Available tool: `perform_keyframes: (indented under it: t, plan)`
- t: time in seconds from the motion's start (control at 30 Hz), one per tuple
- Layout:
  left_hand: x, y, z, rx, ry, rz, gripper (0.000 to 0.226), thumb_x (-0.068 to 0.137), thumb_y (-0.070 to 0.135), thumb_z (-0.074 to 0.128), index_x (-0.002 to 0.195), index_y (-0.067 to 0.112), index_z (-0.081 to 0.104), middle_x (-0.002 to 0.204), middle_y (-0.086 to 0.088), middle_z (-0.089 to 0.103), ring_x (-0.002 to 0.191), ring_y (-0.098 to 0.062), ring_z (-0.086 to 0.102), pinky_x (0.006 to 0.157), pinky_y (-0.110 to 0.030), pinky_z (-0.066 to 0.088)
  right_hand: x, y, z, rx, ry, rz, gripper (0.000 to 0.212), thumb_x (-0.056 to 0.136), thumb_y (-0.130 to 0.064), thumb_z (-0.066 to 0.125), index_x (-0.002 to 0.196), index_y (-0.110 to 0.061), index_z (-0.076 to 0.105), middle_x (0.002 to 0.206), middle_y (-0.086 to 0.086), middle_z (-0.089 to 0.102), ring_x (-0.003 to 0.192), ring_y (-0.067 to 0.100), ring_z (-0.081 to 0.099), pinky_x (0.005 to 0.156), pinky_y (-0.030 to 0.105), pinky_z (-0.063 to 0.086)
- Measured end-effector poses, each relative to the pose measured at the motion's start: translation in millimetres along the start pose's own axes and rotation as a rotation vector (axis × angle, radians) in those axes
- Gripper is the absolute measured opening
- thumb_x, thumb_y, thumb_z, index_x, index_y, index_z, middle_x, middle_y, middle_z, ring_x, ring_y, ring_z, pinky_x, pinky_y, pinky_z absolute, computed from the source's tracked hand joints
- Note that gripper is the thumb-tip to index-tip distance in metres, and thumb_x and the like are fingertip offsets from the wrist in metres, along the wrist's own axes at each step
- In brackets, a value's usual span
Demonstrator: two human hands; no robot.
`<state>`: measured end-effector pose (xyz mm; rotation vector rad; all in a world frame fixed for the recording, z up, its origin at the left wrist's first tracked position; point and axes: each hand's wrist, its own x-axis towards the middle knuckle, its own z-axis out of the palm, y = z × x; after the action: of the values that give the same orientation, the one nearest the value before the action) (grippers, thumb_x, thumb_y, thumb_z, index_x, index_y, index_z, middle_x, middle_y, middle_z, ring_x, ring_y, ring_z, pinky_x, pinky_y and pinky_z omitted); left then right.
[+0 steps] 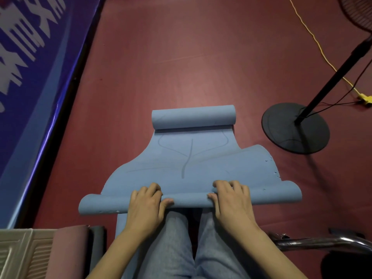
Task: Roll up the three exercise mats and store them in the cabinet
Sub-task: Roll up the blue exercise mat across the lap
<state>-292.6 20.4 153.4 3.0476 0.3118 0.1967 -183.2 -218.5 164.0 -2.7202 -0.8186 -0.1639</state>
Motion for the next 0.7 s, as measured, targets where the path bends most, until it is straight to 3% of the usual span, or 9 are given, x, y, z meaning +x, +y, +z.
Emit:
perform_keyframes:
  t: [0.07,0.17,0.3,0.47,0.53,0.6,0.7]
  plan:
    - [5,-3,-1,0.007,-0.042,-0.005,0.054,0.097,0.054,0.036,0.074,0.02,0.07,0.09,0.007,0.057,0.069,-0.023,0.054,0.063,-0.037,0.038,1,5,-5,0.056,-0.034,-0.021,0.029,0.094,-0.05,0.044,0.086,-0.023,0.053,0.081,-0.007,0.055,0.078,0.024,0.052,0.071,0.04,0.038]
    - [11,-6,-3,-0.016,-0.104,-0.023,0.058,0.097,0.059,0.033,0.071,0.02,0.068,0.09,0.009,0.057,0.07,-0.022,0.055,0.065,-0.038,0.038,1,14,-10,0.057,-0.135,-0.118,0.048,0.083,-0.07,0.055,0.085,-0.022,0.052,0.086,-0.007,0.054,0.092,0.022,0.05,0.077,0.038,0.04]
    - [17,-5,-6,-0.117,-0.165,-0.098,0.063,0.094,0.066,0.026,0.068,0.023,0.064,0.091,0.015,0.054,0.068,-0.012,0.045,0.073,-0.034,0.031,8,12,-10,-0.026,-0.093,-0.168,0.051,0.075,-0.069,0.069,0.08,-0.018,0.062,0.091,-0.002,0.06,0.108,0.028,0.056,0.076,0.04,0.049]
    - [11,-8,-2,-0.274,-0.069,-0.176,0.057,0.091,0.068,0.039,0.071,0.024,0.069,0.097,0.017,0.05,0.077,-0.009,0.052,0.077,-0.034,0.038,19,13,-5,-0.059,-0.09,-0.185,0.051,0.086,-0.069,0.042,0.075,-0.024,0.062,0.079,-0.007,0.056,0.084,0.023,0.051,0.068,0.037,0.042]
    - [7,-5,0,-0.317,-0.011,-0.213,0.049,0.09,0.064,0.045,0.073,0.024,0.069,0.097,0.015,0.046,0.081,-0.011,0.051,0.077,-0.035,0.042,23,16,-4,-0.05,-0.109,-0.206,0.051,0.087,-0.07,0.04,0.074,-0.026,0.061,0.077,-0.009,0.055,0.081,0.021,0.05,0.068,0.036,0.041]
    - [2,-1,3,-0.297,0.024,-0.213,0.041,0.09,0.061,0.047,0.082,0.027,0.069,0.094,0.015,0.044,0.082,-0.012,0.049,0.076,-0.036,0.041,27,19,-4,-0.045,-0.129,-0.218,0.051,0.088,-0.07,0.04,0.074,-0.026,0.061,0.076,-0.01,0.055,0.08,0.021,0.05,0.067,0.036,0.042]
    - [-4,4,4,-0.365,0.079,-0.253,0.044,0.089,0.059,0.052,0.119,0.027,0.061,0.094,0.015,0.05,0.086,-0.01,0.048,0.081,-0.032,0.036,31,20,-9,0.012,-0.221,-0.178,0.054,0.088,-0.073,0.034,0.079,-0.027,0.062,0.081,-0.013,0.058,0.085,0.018,0.048,0.074,0.035,0.038]
